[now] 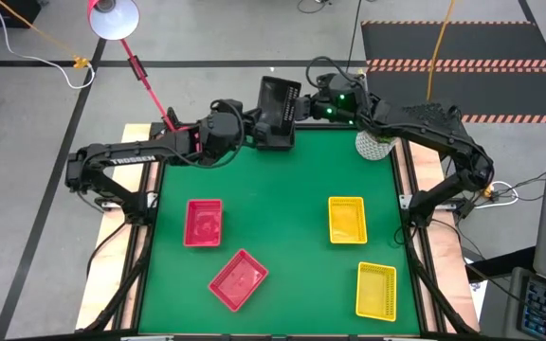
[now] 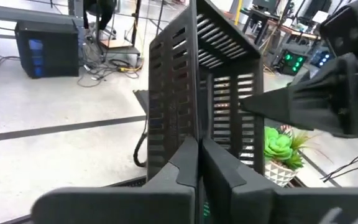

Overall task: Stack baskets by color
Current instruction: Stack the bottom black bin on the top stacked black bins

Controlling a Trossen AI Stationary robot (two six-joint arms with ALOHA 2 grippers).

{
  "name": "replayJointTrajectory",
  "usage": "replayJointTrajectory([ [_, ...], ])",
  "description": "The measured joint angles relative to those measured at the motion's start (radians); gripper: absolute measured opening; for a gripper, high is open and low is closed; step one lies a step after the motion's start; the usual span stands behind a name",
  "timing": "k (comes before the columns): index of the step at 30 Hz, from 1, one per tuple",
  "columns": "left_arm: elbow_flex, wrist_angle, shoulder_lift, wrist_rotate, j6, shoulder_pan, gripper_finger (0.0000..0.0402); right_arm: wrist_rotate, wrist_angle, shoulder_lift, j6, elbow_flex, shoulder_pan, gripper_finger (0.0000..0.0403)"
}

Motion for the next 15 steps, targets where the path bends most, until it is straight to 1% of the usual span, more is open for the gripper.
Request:
replayJointTrajectory([
  [3,0.000,0.004,-0.014,0.015,-0.004,0.006,0.0008,-0.086,-0.031,-0.018,-0.023,0.000,-0.013,0.0114],
  [7,0.000,-0.024,-0.019,0.058,-0.002,0.023,0.0006,-0.149,-0.068,-0.047,-0.081,0.000,-0.019,0.0168],
  [10,0.000,-0.031,-0.028,0.106,-0.006,0.036,0.0006,-0.180,-0.114,-0.082,-0.195,0.000,-0.019,0.0202],
  [15,0.001,-0.100,-0.071,0.205,0.017,0.068,0.0004,-0.170,-0.252,-0.166,-0.447,0.000,-0.020,0.0242],
])
